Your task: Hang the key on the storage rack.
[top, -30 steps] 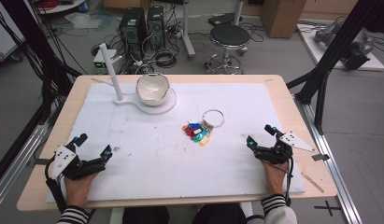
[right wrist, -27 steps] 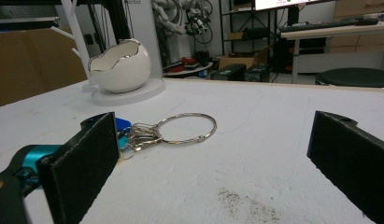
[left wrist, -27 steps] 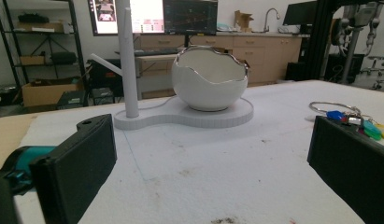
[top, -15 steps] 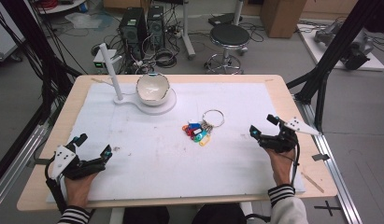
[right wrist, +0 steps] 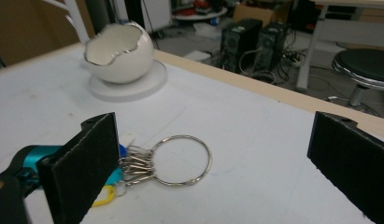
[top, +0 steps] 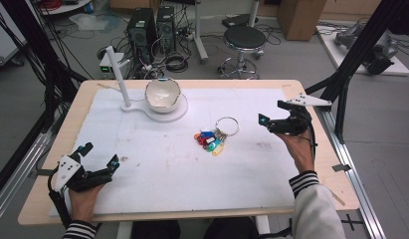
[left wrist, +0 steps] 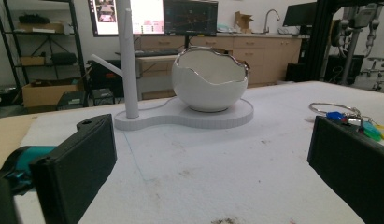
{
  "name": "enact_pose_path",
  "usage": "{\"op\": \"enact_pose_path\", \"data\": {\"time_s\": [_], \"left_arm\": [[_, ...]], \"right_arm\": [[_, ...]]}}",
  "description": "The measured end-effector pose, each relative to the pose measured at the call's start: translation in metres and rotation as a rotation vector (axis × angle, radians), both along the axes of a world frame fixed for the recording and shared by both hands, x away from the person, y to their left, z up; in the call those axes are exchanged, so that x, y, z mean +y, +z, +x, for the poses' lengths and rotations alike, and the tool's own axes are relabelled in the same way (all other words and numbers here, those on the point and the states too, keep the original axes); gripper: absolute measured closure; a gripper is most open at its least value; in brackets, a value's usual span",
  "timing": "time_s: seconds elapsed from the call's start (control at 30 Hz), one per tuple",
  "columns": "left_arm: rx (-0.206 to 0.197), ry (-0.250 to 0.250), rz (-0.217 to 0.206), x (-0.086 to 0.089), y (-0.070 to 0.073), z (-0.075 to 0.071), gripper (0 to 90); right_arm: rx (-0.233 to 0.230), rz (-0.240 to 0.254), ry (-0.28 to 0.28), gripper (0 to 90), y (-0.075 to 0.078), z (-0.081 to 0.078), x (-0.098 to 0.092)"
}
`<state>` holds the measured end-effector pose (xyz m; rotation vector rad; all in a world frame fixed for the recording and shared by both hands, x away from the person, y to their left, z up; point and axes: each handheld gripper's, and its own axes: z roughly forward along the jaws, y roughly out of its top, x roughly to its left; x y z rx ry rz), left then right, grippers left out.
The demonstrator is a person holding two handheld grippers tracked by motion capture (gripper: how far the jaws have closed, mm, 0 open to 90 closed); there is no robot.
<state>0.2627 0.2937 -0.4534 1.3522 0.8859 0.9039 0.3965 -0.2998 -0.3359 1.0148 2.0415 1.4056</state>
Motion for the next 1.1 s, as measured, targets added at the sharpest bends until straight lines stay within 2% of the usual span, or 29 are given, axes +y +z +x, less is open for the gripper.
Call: {"op": "enact_pose_path", "data": {"time_s": [0.03,0.07,0.13,0.2,0.23,0.27,0.3,0.37,0.47,0.5,0.53,0.57,0.7,0.73,0.83,0.87,0.93,1.0,1.07,1.1], "left_arm": [[0.000,-0.001,0.002,0.000,0.000,0.000,1.7],[0.000,-0.001,0.002,0.000,0.000,0.000,1.7],[0.002,-0.003,-0.001,0.000,0.000,0.000,1.7],[0.002,-0.002,0.000,0.000,0.000,0.000,1.7],[0.003,-0.003,0.002,0.000,0.000,0.000,1.7],[0.004,-0.002,0.003,0.000,0.000,0.000,1.7],[0.005,-0.002,0.003,0.000,0.000,0.000,1.7],[0.006,-0.002,0.003,0.000,0.000,0.000,1.7],[0.006,-0.001,0.005,0.000,0.000,0.001,1.7],[0.006,-0.001,0.005,0.000,0.000,0.001,1.7],[0.005,-0.001,0.006,0.000,0.000,0.000,1.7],[0.004,-0.002,0.004,0.000,0.000,0.000,1.7],[0.006,0.001,0.002,0.000,0.000,0.000,1.7],[0.005,0.001,0.004,0.000,0.000,0.000,1.7],[0.005,0.002,0.003,0.000,0.000,0.000,1.7],[0.008,-0.001,0.002,0.000,0.000,0.000,1.7],[0.008,0.000,0.001,0.000,0.000,0.000,1.7],[0.008,0.000,0.002,0.000,0.000,0.000,1.7],[0.008,0.000,0.004,0.000,0.000,0.000,1.7],[0.007,0.000,0.004,0.000,0.000,0.000,1.7]], "right_arm": [[0.028,-0.029,0.001,1.9,0.006,0.008,0.005],[0.028,-0.029,0.001,1.9,0.006,0.008,0.005],[0.067,-0.070,0.004,2.0,0.013,0.021,0.013],[0.083,-0.084,0.010,2.0,0.015,0.025,0.015],[0.125,-0.111,0.024,2.0,0.019,0.034,0.021],[0.145,-0.124,0.035,2.0,0.020,0.039,0.023],[0.145,-0.124,0.035,2.0,0.020,0.039,0.023],[0.193,-0.157,0.060,2.0,0.024,0.052,0.033],[0.231,-0.190,0.078,2.0,0.026,0.064,0.043],[0.231,-0.190,0.078,2.0,0.026,0.064,0.043],[0.250,-0.223,0.086,2.0,0.027,0.072,0.050],[0.260,-0.236,0.092,2.0,0.028,0.075,0.054],[0.282,-0.259,0.094,2.0,0.027,0.084,0.063],[0.310,-0.286,0.098,2.0,0.026,0.090,0.067],[0.337,-0.304,0.102,2.0,0.024,0.094,0.072],[0.348,-0.340,0.111,2.0,0.020,0.099,0.078],[0.355,-0.347,0.113,2.0,0.019,0.100,0.079],[0.376,-0.371,0.118,2.1,0.014,0.104,0.083],[0.406,-0.377,0.124,2.0,0.007,0.109,0.087],[0.406,-0.377,0.124,2.0,0.007,0.109,0.087]]}}
